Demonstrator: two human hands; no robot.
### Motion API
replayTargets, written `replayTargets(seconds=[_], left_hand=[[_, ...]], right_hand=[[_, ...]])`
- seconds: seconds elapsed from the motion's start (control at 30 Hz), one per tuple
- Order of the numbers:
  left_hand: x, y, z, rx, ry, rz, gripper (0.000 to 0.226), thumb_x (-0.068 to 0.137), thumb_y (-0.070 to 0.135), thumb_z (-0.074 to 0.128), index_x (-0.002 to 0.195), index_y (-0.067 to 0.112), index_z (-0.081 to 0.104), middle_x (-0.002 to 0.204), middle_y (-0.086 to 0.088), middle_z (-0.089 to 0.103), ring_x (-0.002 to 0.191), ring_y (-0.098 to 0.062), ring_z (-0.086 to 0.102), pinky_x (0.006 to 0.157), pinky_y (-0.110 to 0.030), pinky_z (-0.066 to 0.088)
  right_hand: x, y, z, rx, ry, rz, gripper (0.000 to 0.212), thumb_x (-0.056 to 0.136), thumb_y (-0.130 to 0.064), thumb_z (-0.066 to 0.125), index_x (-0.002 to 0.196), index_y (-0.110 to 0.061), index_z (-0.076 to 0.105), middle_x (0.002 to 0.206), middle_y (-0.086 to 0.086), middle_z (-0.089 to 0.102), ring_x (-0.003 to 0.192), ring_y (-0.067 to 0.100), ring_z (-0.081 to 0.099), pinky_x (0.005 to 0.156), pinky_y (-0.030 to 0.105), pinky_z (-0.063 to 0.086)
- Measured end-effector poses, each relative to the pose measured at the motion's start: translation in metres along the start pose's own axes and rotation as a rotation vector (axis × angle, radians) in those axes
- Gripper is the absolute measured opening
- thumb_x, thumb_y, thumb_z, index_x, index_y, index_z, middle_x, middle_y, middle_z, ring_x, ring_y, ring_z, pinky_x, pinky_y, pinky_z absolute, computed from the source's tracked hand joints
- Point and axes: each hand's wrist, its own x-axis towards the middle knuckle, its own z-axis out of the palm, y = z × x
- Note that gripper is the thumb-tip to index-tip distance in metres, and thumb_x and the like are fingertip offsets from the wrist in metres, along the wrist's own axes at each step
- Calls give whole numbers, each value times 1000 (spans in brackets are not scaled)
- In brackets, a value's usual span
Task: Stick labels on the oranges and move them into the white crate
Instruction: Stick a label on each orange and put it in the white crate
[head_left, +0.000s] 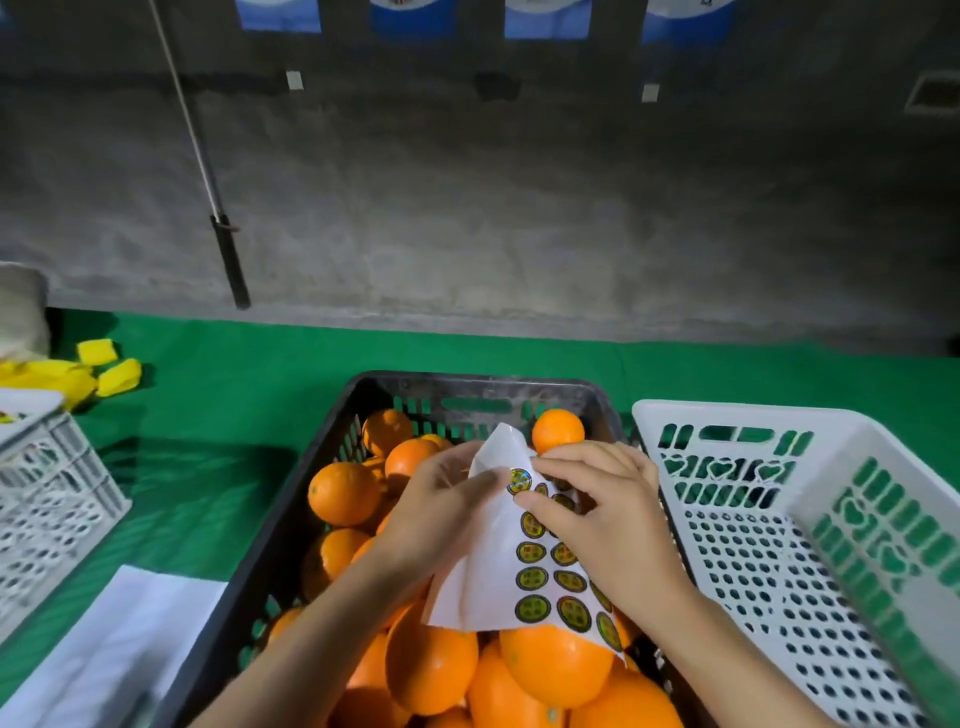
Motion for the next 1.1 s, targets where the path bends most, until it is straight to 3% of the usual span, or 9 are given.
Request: replayTargets(seconds=[0.13,0.23,0.4,0.6,0.7,0.8,0.9,1.0,1.1], left_hand=[[-3,3,3,0,56,8,30,100,15,52,129,8,58,109,-15,73,95,-35,71,87,-51,57],[-3,2,5,48,80,51,24,101,12,51,121,5,63,106,-14,74,95,-32,71,84,-40,59],[-1,3,3,77,90,52,31,92,23,54,121,20,65,105,-6,74,94,-21,71,74,-26,57],[1,-5,-2,146,34,96,54,84,24,52,138,22,50,119,2,70,106,-22,68,80,-28,57],[2,-7,1,172,37,142,47,85,24,52,131,33,53,119,20,67,112,-7,64,82,-20,55],[4,-10,1,173,1,167,42,93,21,55,129,43,52,130,24,59,119,1,57,88,-20,54],[2,-16,0,128,-7,178,44,98,23,54,139,39,46,144,21,45,122,13,49,90,-13,50],[0,-15,2,91,6,185,46,89,43,55,135,46,49,136,28,52,122,13,49,96,-15,48],[-2,-9,1,95,4,201,29,93,38,53,117,54,52,107,47,59,102,25,53,75,-1,46]], right_hand=[[1,-2,-1,8,-34,0,32,79,-33,83,109,-25,77,110,-22,64,108,0,56,102,48,42],[1,-2,-2,26,-94,6,30,84,-26,80,113,-24,74,113,-15,67,111,10,61,99,49,46],[0,5,0,-7,-126,4,33,88,-22,72,119,-32,69,123,-16,62,116,8,48,110,40,35],[0,10,7,-63,-97,-71,29,93,-29,67,122,-34,70,126,-17,60,116,3,39,108,39,36],[0,13,5,-82,-144,-75,34,96,-29,64,129,-37,66,128,-18,57,119,3,38,111,33,29],[2,11,0,-38,-134,-89,34,93,-21,69,126,-31,69,118,-14,60,107,0,38,104,33,33],[0,10,-2,-25,-113,-118,27,90,-29,73,117,-28,74,105,-14,61,100,-1,41,97,36,37],[-1,9,-1,-2,-45,-132,23,88,-30,75,111,-25,76,103,-13,59,101,5,49,93,40,42],[-2,6,1,-21,58,-186,19,88,-34,71,104,-24,77,101,-12,59,96,9,55,85,40,47]])
